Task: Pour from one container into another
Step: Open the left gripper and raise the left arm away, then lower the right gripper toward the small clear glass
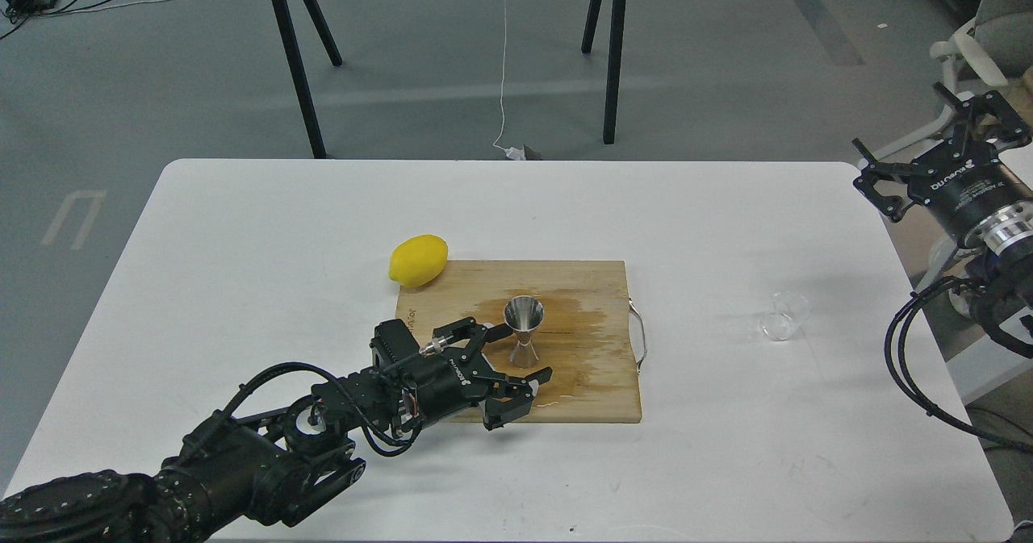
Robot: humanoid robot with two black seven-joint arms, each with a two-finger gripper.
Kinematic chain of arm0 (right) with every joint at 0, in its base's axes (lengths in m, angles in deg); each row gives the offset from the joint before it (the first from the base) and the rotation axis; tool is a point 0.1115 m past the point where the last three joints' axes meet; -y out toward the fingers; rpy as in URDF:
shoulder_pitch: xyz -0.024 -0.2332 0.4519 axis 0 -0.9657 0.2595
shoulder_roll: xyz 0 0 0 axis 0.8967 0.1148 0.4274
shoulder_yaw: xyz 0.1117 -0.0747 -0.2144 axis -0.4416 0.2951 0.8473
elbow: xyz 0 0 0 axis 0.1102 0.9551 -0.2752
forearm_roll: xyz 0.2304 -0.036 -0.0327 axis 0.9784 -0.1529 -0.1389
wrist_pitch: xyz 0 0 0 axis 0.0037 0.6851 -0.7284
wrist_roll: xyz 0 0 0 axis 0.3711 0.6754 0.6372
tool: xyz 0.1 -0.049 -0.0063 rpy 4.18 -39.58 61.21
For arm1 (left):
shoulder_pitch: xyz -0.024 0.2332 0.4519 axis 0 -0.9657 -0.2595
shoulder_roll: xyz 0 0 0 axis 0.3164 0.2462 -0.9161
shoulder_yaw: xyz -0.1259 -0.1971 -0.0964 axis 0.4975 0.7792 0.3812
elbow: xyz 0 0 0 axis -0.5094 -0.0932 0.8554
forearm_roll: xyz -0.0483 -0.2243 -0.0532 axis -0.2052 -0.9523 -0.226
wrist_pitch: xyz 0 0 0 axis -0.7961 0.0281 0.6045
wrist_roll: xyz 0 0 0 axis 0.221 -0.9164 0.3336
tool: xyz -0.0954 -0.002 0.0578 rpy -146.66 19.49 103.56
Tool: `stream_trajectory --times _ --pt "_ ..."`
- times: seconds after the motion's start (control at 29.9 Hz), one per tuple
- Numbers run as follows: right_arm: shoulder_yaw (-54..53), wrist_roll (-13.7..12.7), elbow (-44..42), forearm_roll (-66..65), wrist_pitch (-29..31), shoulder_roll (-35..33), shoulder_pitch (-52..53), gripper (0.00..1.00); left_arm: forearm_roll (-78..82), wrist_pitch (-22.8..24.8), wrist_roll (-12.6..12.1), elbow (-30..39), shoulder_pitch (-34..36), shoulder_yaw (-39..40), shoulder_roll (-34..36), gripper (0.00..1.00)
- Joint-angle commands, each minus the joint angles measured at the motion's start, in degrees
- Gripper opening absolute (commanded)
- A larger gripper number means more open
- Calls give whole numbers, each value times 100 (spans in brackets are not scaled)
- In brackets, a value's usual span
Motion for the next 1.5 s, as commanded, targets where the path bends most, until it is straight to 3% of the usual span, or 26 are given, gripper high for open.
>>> stream_trajectory --times 0.0,0.23,0.67,0.84,0.94,1.14,1.27,1.4,1.47 --pt "0 0 8 9 0 0 0 99 -16 0 0 -6 -92 32 0 89" --pt "-87 8 35 35 0 9 0 99 -25 0 0 38 -110 85 0 89" --pt "-184 8 35 44 0 9 0 99 -43 0 0 520 -102 225 1071 89" --pt "-263 8 35 44 0 0 0 99 -323 0 0 1459 -111 339 2177 89" --pt "-359 26 26 44 0 18 -9 99 -1462 0 0 1970 126 585 3108 89" --pt "-544 17 61 70 0 105 26 99 -4003 0 0 2130 856 1006 4025 90" --pt "-676 -27 525 367 -127 106 210 98 -5769 2915 0 2068 900 1604 4131 92" --pt "-869 -149 1500 1368 -2487 27 176 99 -7176 5457 0 1849 927 1886 4166 92" --pt "-1071 -237 1757 1904 -3437 -35 53 99 -7905 5600 0 1831 944 2096 4166 92"
